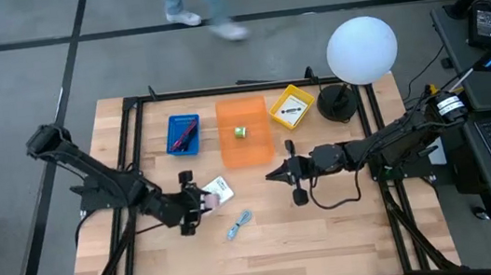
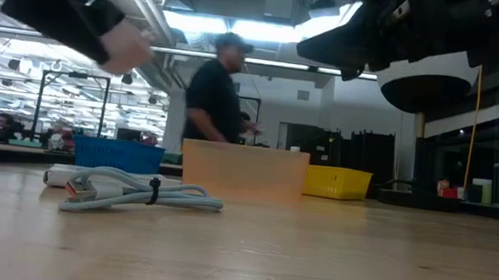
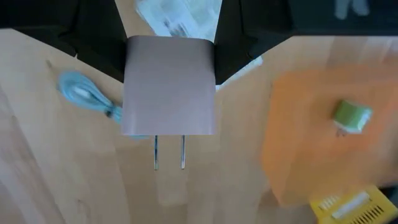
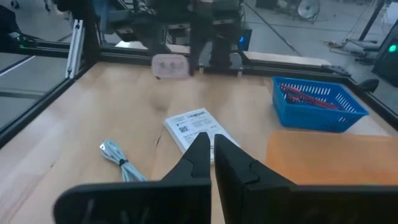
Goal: Pick and place items into bin
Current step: Put the light pink adaptor into the orange bin
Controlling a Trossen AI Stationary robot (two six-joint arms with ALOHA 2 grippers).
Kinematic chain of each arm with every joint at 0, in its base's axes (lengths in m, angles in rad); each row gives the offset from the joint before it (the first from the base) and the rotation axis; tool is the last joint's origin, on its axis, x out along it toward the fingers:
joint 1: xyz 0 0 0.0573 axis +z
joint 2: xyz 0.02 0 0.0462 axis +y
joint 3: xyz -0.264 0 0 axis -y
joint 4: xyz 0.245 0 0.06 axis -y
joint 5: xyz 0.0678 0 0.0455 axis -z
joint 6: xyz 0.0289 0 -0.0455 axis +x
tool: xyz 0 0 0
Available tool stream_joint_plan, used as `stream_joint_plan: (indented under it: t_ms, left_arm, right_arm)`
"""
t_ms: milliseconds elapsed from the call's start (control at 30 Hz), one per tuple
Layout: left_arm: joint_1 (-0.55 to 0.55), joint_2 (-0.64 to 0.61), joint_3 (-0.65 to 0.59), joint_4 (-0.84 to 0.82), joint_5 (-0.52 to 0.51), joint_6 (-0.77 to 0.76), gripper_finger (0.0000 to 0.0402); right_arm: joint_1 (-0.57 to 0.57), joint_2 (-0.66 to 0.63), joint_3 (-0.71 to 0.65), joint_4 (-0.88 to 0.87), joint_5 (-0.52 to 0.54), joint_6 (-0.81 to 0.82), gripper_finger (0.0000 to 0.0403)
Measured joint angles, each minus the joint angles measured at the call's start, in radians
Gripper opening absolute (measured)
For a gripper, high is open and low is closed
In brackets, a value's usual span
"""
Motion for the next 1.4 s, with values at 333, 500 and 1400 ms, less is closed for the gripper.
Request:
stream_joint_plan:
  t_ms: [333,500,1400]
  left_arm:
    - [0.152,-0.001,-0.010,0.223,0.125,0.297,0.0191]
    - [0.230,-0.001,-0.010,0.267,0.222,0.336,0.0191]
    - [0.366,0.004,-0.010,0.491,0.297,0.432,0.0191]
  right_arm:
    - [0.000,0.000,0.000,0.009,0.000,-0.028,0.0005]
    - [0.000,0.000,0.000,0.009,-0.001,-0.028,0.0005]
    - [0.000,0.000,0.000,0.038,-0.001,-0.025,0.0005]
